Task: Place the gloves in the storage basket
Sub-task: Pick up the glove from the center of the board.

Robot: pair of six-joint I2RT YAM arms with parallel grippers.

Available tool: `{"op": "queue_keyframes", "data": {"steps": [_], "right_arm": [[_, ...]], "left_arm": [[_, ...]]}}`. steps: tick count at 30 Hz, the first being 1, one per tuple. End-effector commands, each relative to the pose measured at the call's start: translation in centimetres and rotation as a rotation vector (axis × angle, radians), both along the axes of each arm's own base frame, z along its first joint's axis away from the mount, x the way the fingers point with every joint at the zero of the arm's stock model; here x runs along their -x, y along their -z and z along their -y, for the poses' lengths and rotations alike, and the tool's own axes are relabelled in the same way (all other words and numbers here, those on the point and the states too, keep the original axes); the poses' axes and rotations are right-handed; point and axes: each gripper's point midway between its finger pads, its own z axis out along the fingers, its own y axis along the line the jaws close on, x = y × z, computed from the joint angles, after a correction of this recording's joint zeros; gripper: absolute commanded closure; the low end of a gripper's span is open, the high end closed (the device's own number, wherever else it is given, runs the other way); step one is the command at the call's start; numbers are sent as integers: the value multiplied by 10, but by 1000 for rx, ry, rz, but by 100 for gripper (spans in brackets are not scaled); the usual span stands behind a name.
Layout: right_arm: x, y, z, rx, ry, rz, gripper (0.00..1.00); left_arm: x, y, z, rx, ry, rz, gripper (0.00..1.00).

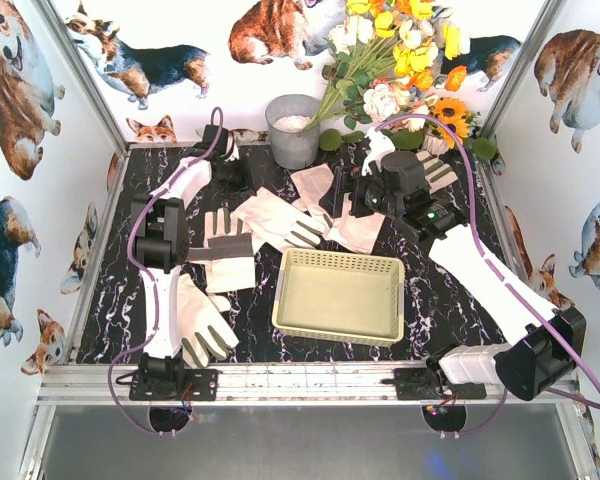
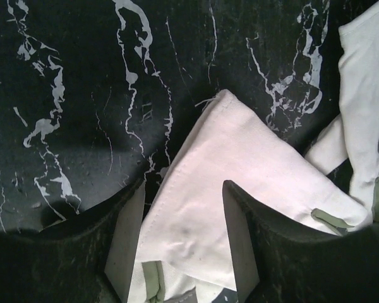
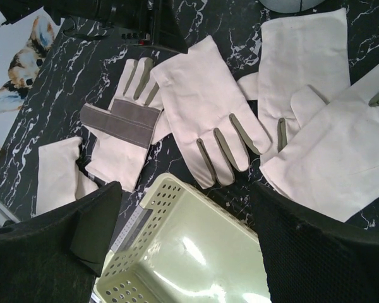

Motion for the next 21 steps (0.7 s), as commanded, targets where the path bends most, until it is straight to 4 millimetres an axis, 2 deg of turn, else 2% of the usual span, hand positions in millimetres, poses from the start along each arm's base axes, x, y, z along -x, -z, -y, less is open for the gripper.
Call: {"op": "queue_keyframes", "data": {"steps": [1, 6, 14, 21], "right_arm": [[-5, -15, 4, -12, 19, 43, 16], [-5, -17, -2, -33, 6, 30, 16], [-3, -9, 4, -21, 31, 14, 17], [-3, -9, 6, -29, 50, 12, 17]], "left_arm": [[-4, 2, -6, 7, 19, -1, 53], [7, 14, -4, 28, 39, -40, 57], [18, 19, 7, 91, 84, -65, 60], [16, 14, 18, 156, 90, -56, 84]]}}
